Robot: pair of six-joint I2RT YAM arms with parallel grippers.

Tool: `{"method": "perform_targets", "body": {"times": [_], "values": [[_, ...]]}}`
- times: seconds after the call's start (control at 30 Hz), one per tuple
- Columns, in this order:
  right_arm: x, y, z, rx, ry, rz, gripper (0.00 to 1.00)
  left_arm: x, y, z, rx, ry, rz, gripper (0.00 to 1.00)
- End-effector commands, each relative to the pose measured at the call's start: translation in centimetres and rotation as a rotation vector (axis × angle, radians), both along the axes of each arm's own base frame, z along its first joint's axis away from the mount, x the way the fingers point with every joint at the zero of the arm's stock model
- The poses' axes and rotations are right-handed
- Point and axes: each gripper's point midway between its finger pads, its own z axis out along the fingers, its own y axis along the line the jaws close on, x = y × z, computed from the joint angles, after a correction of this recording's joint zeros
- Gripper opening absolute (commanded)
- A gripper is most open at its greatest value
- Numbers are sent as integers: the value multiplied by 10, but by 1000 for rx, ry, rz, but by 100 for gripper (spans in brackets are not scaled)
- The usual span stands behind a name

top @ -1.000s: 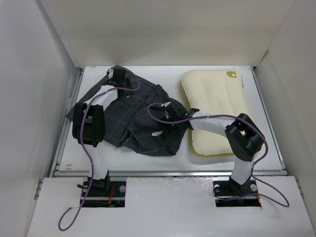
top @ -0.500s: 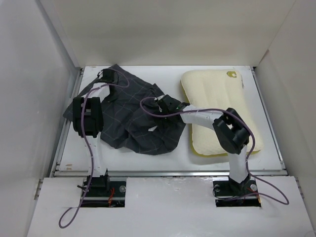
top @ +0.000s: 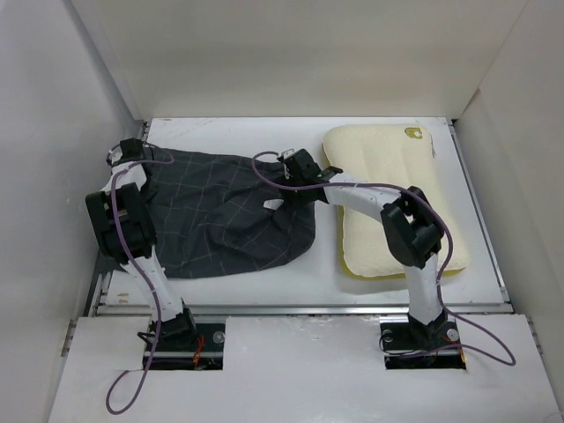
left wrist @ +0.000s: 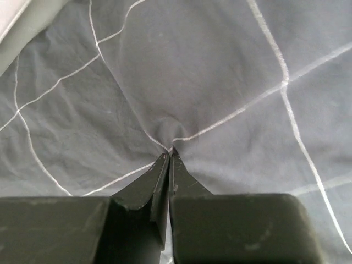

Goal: Put the pillow into the pillowcase

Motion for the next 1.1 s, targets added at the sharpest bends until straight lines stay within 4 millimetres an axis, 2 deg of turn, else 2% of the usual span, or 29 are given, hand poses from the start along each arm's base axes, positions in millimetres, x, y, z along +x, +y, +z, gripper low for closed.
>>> {"method": "perform_targets", "body": {"times": [0.0, 0.03, 0.07, 0.1, 0.13, 0.17, 0.2, 0.23, 0.3, 0.37, 0.4, 0.43, 0.47, 0.5, 0.53, 0.57, 0.6, 0.63, 0.67, 0.73, 0.77, 0.8, 0.83, 0.87, 0.9, 0.93, 1.0, 1.03, 1.07], "values": [[-4, -1, 55, 60, -87, 15, 56, 14, -22, 50, -24, -131, -48, 0], [-13, -5, 51, 63, -70, 26, 56, 23, -24, 70, -24, -189, -73, 0], [-15, -3, 64, 87, -85, 34, 53, 29, -27, 83, -29, -230, -96, 0], [-25, -9, 55, 85, -64, 44, 44, 33, -30, 95, -38, -270, -111, 0], [-31, -10, 70, 121, -83, 47, 37, 38, -37, 106, -61, -311, -148, 6], [-38, -14, 70, 129, -79, 54, 33, 44, -47, 128, -57, -373, -197, 19], [-54, -20, 55, 125, -34, 75, 34, 49, -58, 138, -70, -408, -245, 24], [-59, -18, 65, 162, -55, 91, 43, 54, -75, 152, -108, -452, -310, 28], [-76, -9, 64, 178, -50, 164, 69, 60, -107, 175, -135, -520, -431, 43], [-78, 0, 64, 148, -89, 193, 75, 60, -134, 183, -167, -546, -518, 60], [-78, 7, 64, 137, -99, 197, 79, 58, -154, 181, -181, -538, -557, 88], [-75, 16, 70, 121, -127, 193, 79, 57, -165, 182, -184, -546, -596, 100], [-70, 18, 67, 108, -124, 185, 79, 56, -178, 183, -194, -545, -648, 100], [-65, 21, 53, 84, -107, 179, 79, 54, -186, 181, -203, -534, -663, 100], [-60, 24, 48, 74, -107, 173, 79, 48, -205, 171, -231, -510, -703, 100], [-52, 31, 54, 81, -125, 167, 79, 43, -215, 169, -230, -503, -733, 100], [-48, 35, 39, 69, -100, 159, 79, 38, -222, 168, -225, -496, -744, 100], [-45, 38, 35, 62, -93, 159, 79, 32, -240, 156, -241, -476, -780, 100], [-38, 43, 38, 63, -109, 150, 77, 29, -246, 157, -242, -484, -797, 100], [-29, 46, 21, 45, -98, 115, 74, 23, -265, 152, -262, -470, -830, 100], [-24, 44, 18, 33, -106, 87, 64, 20, -270, 149, -267, -460, -839, 100], [-20, 44, 17, 36, -106, 49, 41, 19, -277, 148, -261, -457, -851, 100], [-21, 45, 17, 45, -100, 36, 41, 19, -275, 148, -252, -455, -844, 100], [-24, 42, 17, 51, -91, 23, 14, 17, -279, 146, -248, -444, -850, 100], [-35, 32, 7, 35, -62, 12, 4, 15, -277, 144, -241, -432, -842, 100], [-37, 31, 29, 85, -97, 1, 0, 15, -279, 143, -227, -429, -840, 100], [-51, 23, 37, 130, -90, -4, 0, 12, -284, 139, -232, -418, -853, 100], [-66, 10, 24, 114, -63, 3, 0, 9, -292, 139, -231, -416, -878, 100], [-75, 5, 42, 159, -70, -10, 0, 9, -294, 139, -221, -413, -881, 100]]}}
